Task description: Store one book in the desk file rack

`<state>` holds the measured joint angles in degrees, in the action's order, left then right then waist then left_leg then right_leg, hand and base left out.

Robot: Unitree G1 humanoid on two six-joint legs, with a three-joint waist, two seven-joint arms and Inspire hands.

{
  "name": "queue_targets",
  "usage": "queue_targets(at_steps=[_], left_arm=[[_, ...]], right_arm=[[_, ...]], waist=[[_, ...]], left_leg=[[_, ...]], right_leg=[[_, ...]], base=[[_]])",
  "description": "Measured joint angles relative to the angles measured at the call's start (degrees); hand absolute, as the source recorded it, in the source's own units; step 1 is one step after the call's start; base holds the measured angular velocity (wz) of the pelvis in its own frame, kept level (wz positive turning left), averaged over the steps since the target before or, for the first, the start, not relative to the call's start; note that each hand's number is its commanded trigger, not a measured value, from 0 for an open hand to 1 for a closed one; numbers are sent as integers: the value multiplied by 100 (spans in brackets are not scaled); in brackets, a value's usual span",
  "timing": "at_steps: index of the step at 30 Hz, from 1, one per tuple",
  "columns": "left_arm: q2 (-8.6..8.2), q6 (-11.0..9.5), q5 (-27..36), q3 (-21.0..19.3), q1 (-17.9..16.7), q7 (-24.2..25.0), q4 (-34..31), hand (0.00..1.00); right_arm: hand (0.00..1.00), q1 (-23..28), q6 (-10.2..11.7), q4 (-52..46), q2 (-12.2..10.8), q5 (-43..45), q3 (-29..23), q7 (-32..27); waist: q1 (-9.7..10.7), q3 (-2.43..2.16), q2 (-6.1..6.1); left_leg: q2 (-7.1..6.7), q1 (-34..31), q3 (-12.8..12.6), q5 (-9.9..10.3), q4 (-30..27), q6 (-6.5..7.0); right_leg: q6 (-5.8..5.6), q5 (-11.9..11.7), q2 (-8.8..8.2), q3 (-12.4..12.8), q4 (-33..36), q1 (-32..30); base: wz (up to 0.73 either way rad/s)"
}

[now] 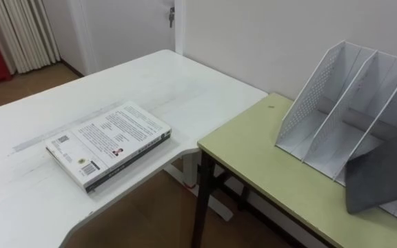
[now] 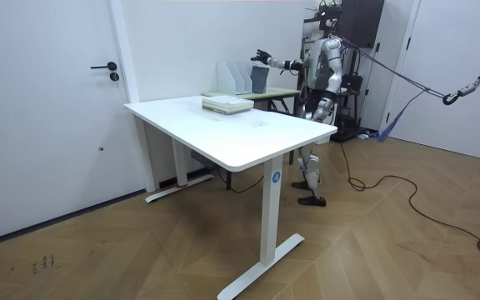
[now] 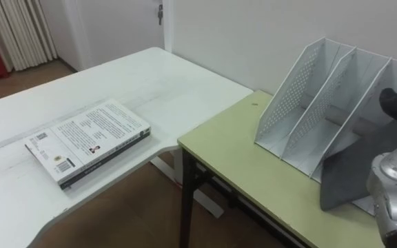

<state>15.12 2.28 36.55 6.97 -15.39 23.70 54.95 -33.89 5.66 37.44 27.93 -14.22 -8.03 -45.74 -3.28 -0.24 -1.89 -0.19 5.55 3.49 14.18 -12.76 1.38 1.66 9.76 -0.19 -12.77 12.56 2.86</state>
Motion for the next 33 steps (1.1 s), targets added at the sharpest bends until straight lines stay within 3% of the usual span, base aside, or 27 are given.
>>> queue_targets(at_steps=[5,16,21,26,29,33], left_arm=[[-1,-41,-6,-1,-5,-38,0,0],[24,-153,-253,-58,-32,-58,-52,0],[16,-185,-257,-133,-34,-60,-46,0],[17,-241,-248,-133,-42,-66,-32,0],[18,-271,-246,-164,-41,-64,-34,0],[11,-387,-243,-223,-60,-51,26,0]], right_arm=[[0,-268,135,-154,210,-103,-2,-174],[0,-560,445,-1770,615,-122,-70,-556],[0,-556,487,-2426,617,-115,-229,-538],[0,-544,683,-2970,617,-89,-306,-566],[0,-314,724,-3494,617,118,-599,-554],[0,399,860,-4314,596,132,-1050,-373]], waist=[[6,-9,14],[56,-54,-31],[87,-48,-29],[164,-32,6],[245,-39,18],[333,-43,25]], left_leg=[[0,-4,-1,0,2,0],[1,15,-12,0,3,0],[11,27,-67,0,9,0],[37,83,-160,0,65,-1],[45,113,-205,1,107,-1],[48,127,-299,0,116,-1]], right_leg=[[-1,1,-1,-9,-2,0],[-2,1,7,9,-7,3],[0,-5,29,101,-9,1],[3,-6,51,156,-15,0],[4,-6,54,174,-8,-30],[3,-6,61,267,9,-66]], base=[[0],[0],[-6],[-8],[-3],[-12]])
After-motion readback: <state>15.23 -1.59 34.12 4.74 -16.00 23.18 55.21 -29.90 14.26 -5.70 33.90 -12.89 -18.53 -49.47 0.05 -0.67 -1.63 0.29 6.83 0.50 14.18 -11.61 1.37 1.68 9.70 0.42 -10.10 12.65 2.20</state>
